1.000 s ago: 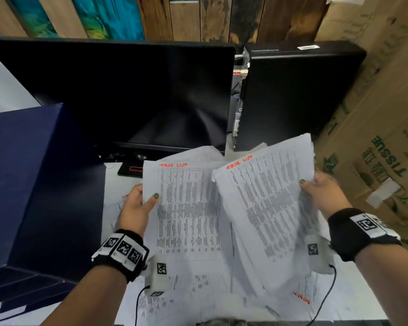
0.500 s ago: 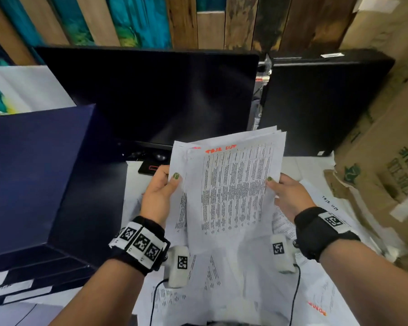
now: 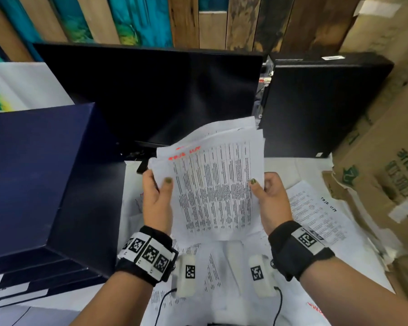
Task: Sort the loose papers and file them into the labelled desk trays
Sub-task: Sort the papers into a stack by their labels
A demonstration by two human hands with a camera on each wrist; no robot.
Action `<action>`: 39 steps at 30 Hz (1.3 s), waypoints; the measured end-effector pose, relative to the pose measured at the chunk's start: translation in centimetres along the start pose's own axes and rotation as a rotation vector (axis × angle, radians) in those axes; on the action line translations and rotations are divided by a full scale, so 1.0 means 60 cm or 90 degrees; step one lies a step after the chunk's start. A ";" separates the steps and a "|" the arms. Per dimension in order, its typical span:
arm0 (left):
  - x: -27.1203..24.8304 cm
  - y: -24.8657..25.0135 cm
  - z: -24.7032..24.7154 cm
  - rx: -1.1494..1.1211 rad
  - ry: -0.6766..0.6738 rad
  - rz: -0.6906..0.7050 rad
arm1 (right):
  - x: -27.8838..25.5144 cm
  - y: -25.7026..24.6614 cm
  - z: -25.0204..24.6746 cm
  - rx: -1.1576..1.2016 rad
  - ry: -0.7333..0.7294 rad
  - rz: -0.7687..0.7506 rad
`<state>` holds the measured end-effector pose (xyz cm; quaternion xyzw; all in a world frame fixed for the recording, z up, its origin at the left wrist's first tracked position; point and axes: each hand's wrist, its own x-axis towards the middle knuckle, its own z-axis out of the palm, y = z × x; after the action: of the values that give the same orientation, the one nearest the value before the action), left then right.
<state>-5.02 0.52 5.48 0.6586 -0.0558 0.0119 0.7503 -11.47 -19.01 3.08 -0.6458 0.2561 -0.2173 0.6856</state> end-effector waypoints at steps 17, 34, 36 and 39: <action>0.002 -0.004 -0.017 0.103 -0.036 0.131 | -0.030 -0.009 0.015 -0.118 -0.074 -0.052; 0.013 -0.003 -0.015 0.178 0.022 -0.020 | -0.006 -0.007 0.014 -0.187 -0.066 -0.068; 0.020 0.012 -0.015 0.198 0.049 0.001 | 0.002 -0.010 0.008 -0.149 -0.071 -0.078; 0.037 -0.001 -0.027 0.266 0.050 -0.027 | 0.015 0.015 -0.022 -0.216 -0.118 -0.010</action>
<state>-2.72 1.99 5.42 0.8000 -0.0090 0.0332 0.5990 -11.62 -20.54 2.10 -0.7714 0.2199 -0.1163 0.5857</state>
